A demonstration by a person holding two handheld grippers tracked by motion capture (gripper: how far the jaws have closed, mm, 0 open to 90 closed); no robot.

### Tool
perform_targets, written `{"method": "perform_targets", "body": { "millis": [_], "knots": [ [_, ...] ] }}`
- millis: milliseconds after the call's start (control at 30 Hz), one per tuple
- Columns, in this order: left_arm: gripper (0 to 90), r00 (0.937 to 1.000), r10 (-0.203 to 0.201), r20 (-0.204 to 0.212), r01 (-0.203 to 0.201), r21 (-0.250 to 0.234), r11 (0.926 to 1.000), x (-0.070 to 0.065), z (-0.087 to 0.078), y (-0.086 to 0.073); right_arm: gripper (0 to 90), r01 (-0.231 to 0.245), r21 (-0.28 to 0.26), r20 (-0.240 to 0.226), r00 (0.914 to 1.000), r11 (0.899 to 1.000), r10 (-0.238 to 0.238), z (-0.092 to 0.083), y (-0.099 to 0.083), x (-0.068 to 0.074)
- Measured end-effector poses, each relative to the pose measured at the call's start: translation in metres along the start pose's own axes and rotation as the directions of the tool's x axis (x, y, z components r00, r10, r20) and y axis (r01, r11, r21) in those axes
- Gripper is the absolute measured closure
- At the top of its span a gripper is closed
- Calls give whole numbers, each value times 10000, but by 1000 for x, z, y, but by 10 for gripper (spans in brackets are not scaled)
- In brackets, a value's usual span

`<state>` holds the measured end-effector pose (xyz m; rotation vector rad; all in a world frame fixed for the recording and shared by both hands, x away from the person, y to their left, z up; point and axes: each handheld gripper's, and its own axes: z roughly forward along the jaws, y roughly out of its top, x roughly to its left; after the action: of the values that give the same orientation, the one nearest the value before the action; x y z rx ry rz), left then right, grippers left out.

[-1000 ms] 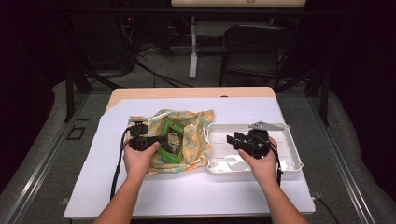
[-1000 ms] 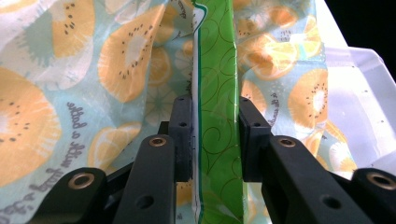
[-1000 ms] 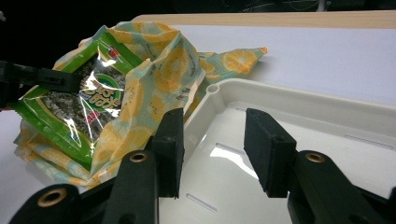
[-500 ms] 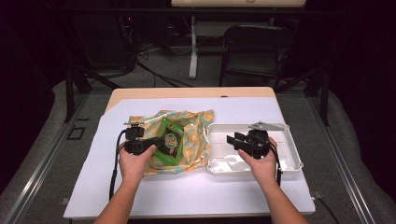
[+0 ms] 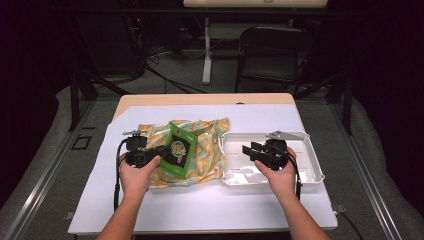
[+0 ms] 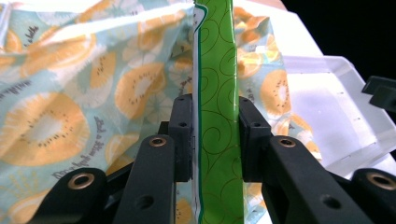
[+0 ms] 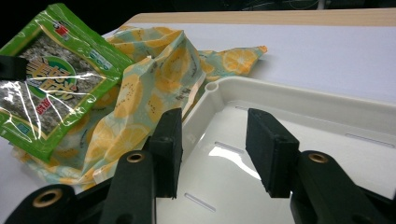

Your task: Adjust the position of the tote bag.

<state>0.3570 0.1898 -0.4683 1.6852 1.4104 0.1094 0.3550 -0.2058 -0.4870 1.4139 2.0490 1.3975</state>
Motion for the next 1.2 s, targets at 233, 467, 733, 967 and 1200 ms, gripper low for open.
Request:
{"method": "perform_targets", "body": {
  "millis": [233,467,733,967,1200],
  "knots": [
    [723,9998,212,-5,-212,-297,9993,-4,-15,5,555,59,-11,-53,10000,10000,-59,1,-1,2],
    [723,9990,443,-15,-443,-591,9973,-10,-27,9,553,136,28,-54,9999,9999,-135,2,-1,3],
    [723,9981,611,-11,-610,-780,9951,-16,-33,11,544,180,-24,-74,9998,9998,-180,4,-1,5],
    [722,9974,712,100,-700,-911,9934,-22,-36,14,532,319,-46,-149,9994,9995,-320,6,-1,5],
    [723,9955,924,191,-901,-1005,9909,-34,-33,21,538,419,-129,-322,9986,9990,-423,8,-2,6]
  ]
}}
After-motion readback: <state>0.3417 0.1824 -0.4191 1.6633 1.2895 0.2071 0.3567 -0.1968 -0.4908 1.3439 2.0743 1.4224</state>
